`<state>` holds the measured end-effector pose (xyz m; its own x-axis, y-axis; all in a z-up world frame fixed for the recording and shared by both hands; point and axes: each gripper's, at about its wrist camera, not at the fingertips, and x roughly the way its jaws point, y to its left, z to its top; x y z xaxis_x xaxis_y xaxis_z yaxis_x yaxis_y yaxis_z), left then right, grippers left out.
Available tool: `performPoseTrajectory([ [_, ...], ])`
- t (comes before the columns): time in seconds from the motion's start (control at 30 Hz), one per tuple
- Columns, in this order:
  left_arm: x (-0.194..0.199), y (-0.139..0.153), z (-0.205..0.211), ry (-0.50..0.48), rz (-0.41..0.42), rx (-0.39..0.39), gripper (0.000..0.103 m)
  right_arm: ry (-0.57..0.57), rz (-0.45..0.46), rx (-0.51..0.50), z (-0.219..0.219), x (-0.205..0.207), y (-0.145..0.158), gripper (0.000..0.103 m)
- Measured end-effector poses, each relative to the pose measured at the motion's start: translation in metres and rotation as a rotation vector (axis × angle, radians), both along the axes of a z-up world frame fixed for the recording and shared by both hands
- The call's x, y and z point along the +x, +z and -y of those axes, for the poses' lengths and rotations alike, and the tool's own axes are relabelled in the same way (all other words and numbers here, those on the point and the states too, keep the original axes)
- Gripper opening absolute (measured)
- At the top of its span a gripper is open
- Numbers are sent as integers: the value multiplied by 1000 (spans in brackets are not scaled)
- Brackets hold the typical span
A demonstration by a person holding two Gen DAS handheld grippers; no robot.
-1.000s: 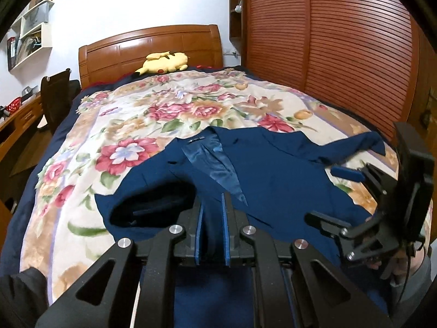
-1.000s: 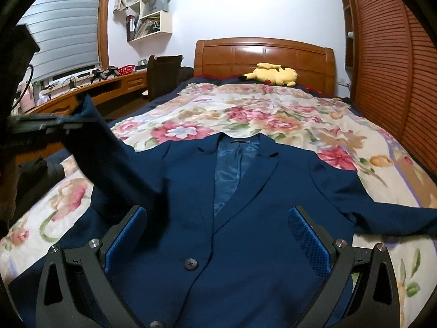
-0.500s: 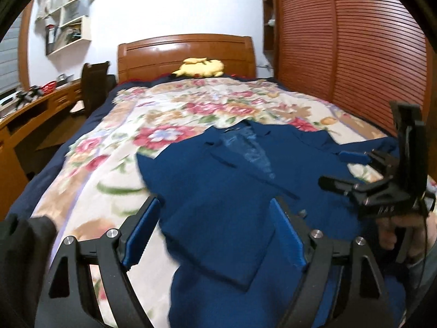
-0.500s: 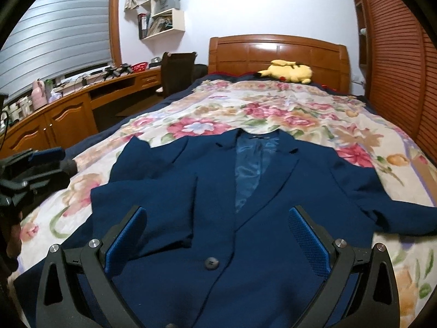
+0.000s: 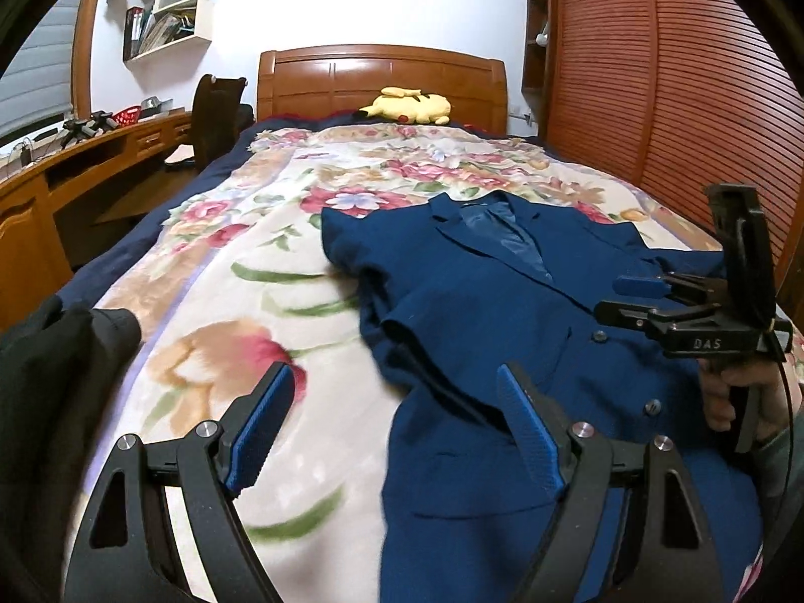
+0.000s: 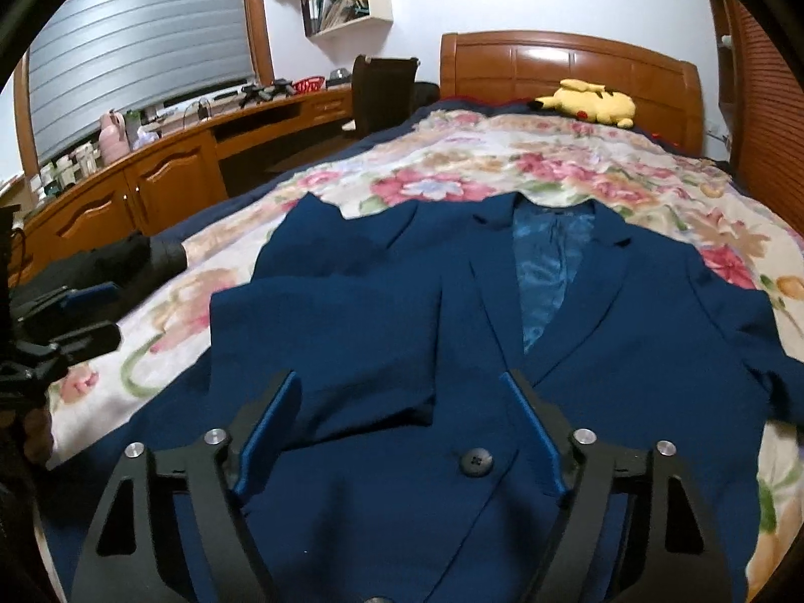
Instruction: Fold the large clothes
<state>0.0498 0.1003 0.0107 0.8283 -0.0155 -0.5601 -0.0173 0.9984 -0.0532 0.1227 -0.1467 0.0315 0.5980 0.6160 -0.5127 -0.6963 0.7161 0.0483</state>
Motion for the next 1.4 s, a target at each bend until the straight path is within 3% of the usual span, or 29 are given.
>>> performPoseTrajectory([
  [0.3, -24, -11, -20, 37, -10, -11, 83, 153, -1, -41, -37, -22, 0, 76],
  [0.47, -35, -10, -24, 45, 0, 5, 83, 223, 19, -119, -58, -34, -12, 72],
  [0.63, -42, -9, -24, 31, 6, -3, 83, 245, -22, -211, -74, -22, -35, 58],
  [0.83, -47, -8, -18, 6, 24, -3, 83, 213, -82, -200, -73, -2, -44, 40],
  [0.9, -48, -8, -17, -3, 29, -11, 83, 210, -87, -186, -75, 2, -44, 22],
  [1.0, -47, -7, -15, -34, 26, -33, 83, 201, -97, -165, -70, 4, -42, 14],
  [1.1, -46, -6, -11, -61, 25, -46, 83, 178, -112, -129, -63, 4, -34, 11],
  [1.4, -45, -5, 5, -128, 22, -74, 83, -47, -1, 10, 1, 0, 22, 10],
])
